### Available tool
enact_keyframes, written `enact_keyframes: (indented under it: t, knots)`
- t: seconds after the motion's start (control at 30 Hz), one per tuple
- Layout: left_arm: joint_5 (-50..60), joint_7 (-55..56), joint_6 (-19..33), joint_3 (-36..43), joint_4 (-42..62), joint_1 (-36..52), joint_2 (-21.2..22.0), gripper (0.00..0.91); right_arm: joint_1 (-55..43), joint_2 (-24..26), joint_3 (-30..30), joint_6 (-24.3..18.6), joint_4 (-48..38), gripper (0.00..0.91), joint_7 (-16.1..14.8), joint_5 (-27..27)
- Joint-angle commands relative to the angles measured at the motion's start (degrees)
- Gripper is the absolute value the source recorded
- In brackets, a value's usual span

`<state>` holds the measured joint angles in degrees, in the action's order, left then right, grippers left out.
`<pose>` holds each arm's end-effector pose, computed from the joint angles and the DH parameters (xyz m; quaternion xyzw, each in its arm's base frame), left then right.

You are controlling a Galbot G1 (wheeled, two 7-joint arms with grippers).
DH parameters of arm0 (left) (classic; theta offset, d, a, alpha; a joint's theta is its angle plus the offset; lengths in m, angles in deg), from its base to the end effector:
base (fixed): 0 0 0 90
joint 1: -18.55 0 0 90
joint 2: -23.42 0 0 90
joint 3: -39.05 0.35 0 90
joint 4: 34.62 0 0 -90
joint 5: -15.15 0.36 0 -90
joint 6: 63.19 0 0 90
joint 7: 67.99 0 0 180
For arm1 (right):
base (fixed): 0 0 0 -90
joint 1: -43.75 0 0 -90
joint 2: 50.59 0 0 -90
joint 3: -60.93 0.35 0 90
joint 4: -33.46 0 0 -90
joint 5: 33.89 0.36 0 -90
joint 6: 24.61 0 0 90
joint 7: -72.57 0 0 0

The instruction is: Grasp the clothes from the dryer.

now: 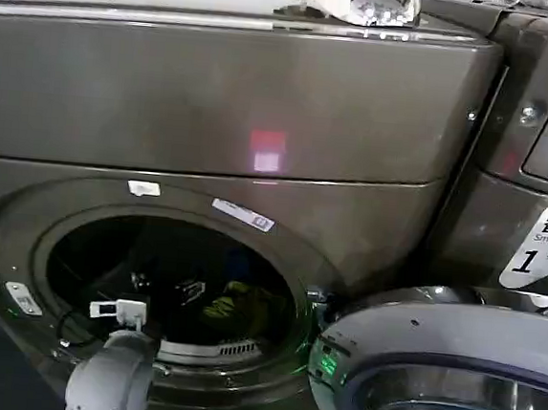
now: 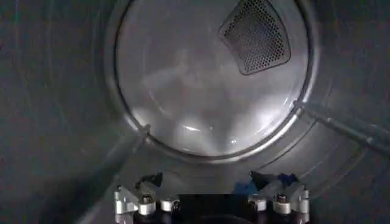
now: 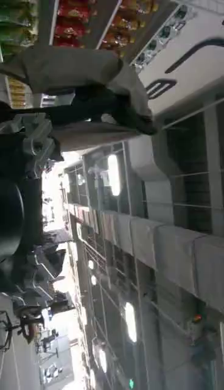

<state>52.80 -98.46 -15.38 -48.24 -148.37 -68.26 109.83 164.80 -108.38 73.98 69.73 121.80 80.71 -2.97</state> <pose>0.3401 -0.0027 -0.1869 -0.0846 -0.9436 -0.2584 0.1890 -0.1305 -0.4887 -0.0593 0.7036 0.6667 -0.1368 0.2042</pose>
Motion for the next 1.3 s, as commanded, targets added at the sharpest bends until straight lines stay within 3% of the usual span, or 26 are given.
enact_keyframes:
  t: [0.03, 0.17, 0.33, 0.73, 1.3]
  knots:
    - [32.9, -45.9, 36.3, -0.1, -1.6, 3.8, -1.1, 0.907, 0.0, 0.0, 0.0, -0.1, 0.2, 0.907, 0.0, 0.0]
    - [34.2, -46.8, 45.0, 1.0, -1.3, 6.2, -1.5, 0.907, -0.3, -0.3, -0.5, -0.1, 0.8, 0.907, -0.1, 0.0]
    - [36.2, -46.8, 48.2, 1.4, 1.1, 9.7, -1.5, 0.907, -0.5, -0.3, -0.8, -0.1, 1.1, 0.907, -0.1, -0.1]
    - [41.4, -46.9, 49.2, 4.6, 9.3, 15.4, -1.4, 0.907, -0.4, -0.6, -1.1, -0.3, 1.3, 0.907, -0.2, -0.1]
    - [38.6, -46.9, 47.8, 6.0, 14.0, 17.4, -1.0, 0.907, -0.3, -1.1, -1.2, -0.3, 1.6, 0.907, -0.3, -0.2]
